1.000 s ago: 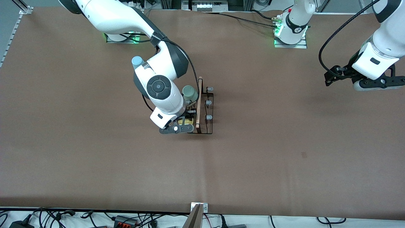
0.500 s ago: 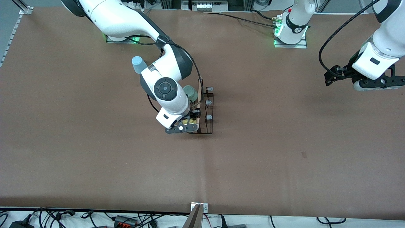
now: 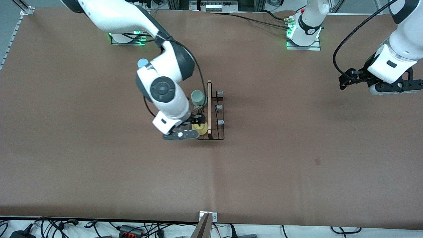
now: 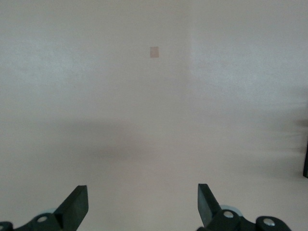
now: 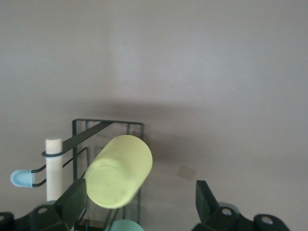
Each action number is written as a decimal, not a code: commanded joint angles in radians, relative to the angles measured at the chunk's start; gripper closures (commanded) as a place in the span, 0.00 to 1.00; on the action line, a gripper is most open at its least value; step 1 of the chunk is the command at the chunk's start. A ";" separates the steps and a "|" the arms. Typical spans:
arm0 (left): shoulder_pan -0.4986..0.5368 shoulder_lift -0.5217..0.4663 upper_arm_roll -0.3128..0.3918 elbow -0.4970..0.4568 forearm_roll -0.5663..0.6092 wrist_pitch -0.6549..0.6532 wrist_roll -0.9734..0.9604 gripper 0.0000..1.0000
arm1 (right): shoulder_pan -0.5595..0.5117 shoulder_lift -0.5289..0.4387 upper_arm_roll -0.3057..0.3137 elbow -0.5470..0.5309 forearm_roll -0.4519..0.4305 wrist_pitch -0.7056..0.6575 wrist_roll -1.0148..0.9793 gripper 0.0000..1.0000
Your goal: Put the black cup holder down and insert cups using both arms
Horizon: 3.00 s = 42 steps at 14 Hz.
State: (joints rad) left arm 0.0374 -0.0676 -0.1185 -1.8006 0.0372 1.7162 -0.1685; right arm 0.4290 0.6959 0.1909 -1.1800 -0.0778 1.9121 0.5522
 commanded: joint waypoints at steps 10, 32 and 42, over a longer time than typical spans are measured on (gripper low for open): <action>0.002 0.014 0.002 0.030 -0.007 -0.023 0.024 0.00 | -0.390 -0.291 -0.011 -0.059 -0.005 -0.245 -0.289 0.00; 0.002 0.019 0.010 0.030 -0.007 -0.023 0.041 0.00 | -0.490 -0.699 -0.157 -0.510 0.056 -0.217 -0.604 0.00; 0.012 0.019 0.010 0.030 -0.043 -0.032 0.032 0.00 | -0.415 -0.705 -0.244 -0.512 0.070 -0.208 -0.604 0.00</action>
State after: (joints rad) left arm 0.0397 -0.0593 -0.1123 -1.7986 0.0214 1.7145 -0.1492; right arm -0.0360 -0.0100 0.0094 -1.7010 -0.0274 1.7035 -0.0326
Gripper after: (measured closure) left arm 0.000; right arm 0.000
